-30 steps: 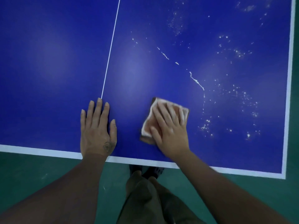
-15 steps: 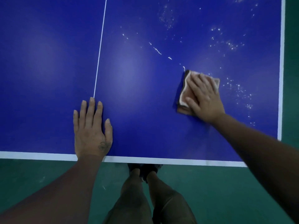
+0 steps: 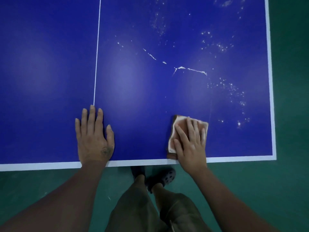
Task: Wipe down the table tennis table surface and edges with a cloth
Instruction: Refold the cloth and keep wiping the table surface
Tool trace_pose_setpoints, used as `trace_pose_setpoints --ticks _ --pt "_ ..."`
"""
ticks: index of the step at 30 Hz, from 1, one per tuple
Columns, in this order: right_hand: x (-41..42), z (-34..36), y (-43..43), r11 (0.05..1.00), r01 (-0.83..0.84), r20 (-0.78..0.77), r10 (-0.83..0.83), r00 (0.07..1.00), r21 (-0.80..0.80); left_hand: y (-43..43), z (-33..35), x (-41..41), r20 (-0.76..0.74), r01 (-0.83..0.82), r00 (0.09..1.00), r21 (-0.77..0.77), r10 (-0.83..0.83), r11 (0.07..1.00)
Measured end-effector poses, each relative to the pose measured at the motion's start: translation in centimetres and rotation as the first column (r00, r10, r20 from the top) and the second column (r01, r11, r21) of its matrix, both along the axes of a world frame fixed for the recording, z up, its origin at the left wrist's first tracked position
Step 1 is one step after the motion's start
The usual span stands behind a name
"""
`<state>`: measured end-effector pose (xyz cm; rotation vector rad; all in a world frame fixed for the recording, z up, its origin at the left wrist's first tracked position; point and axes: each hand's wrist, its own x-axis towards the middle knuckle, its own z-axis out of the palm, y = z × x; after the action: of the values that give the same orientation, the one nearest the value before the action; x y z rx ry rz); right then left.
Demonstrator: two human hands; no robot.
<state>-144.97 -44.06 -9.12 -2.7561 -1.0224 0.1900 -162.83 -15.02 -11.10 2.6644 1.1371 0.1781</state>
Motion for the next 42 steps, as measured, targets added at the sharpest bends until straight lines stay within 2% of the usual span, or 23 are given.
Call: trace_pose_setpoints --ticks 5,7,13,18,21,24,26,29,32,34,37,42 --pt "0.6 0.5 -1.1 0.942 0.311 0.042 -0.308 0.950 -0.128 0.2 -0.2 0.0 0.001 0.001 1.000 -0.007 -0.001 1.000" --pt "1.7 0.4 -0.4 0.913 0.370 0.047 -0.368 0.929 -0.173 0.1 -0.2 0.1 0.008 0.001 1.000 -0.010 -0.001 1.000" --pt "10.4 -0.2 2.4 0.935 0.318 0.084 -0.308 0.948 -0.157 0.2 -0.5 0.1 0.014 0.009 1.000 0.011 -0.009 1.000" --pt "16.2 0.0 4.5 0.930 0.323 -0.013 -0.330 0.944 -0.175 0.0 -0.6 0.1 0.009 0.000 1.000 0.012 0.000 1.000" --pt "13.7 -0.2 3.6 0.935 0.312 0.029 -0.312 0.950 -0.169 0.0 -0.6 0.1 -0.002 -0.004 1.000 0.027 0.004 1.000" --pt "7.7 -0.7 1.5 0.951 0.280 0.099 -0.268 0.958 -0.133 -0.4 -0.8 0.3 0.022 -0.027 0.999 0.027 0.027 0.999" --pt "3.3 -0.9 1.2 0.971 0.221 0.111 -0.210 0.971 -0.091 -1.9 -0.9 1.0 0.093 -0.110 0.990 -0.007 0.110 0.994" --pt "-1.1 -1.1 3.0 0.985 0.125 0.084 -0.116 0.990 -0.119 -6.0 -0.3 3.6 0.218 -0.290 0.924 -0.129 0.313 0.948" --pt "1.1 -1.0 7.1 0.993 0.079 0.083 -0.072 0.994 -0.088 -10.7 0.9 6.6 0.266 -0.361 0.866 -0.253 0.423 0.898" --pt "5.4 -1.0 10.2 0.997 0.068 0.086 -0.064 0.994 -0.048 -13.4 0.8 7.7 0.183 -0.351 0.902 -0.214 0.390 0.912" --pt "11.6 -0.6 14.3 0.996 0.074 0.015 -0.073 0.997 -0.049 -15.3 -0.3 8.0 -0.033 -0.301 0.954 -0.048 0.299 0.953" --pt "12.4 -0.8 13.4 0.999 -0.005 0.009 0.005 1.000 -0.032 -15.5 -1.3 7.6 -0.068 -0.295 0.953 0.036 0.297 0.955"
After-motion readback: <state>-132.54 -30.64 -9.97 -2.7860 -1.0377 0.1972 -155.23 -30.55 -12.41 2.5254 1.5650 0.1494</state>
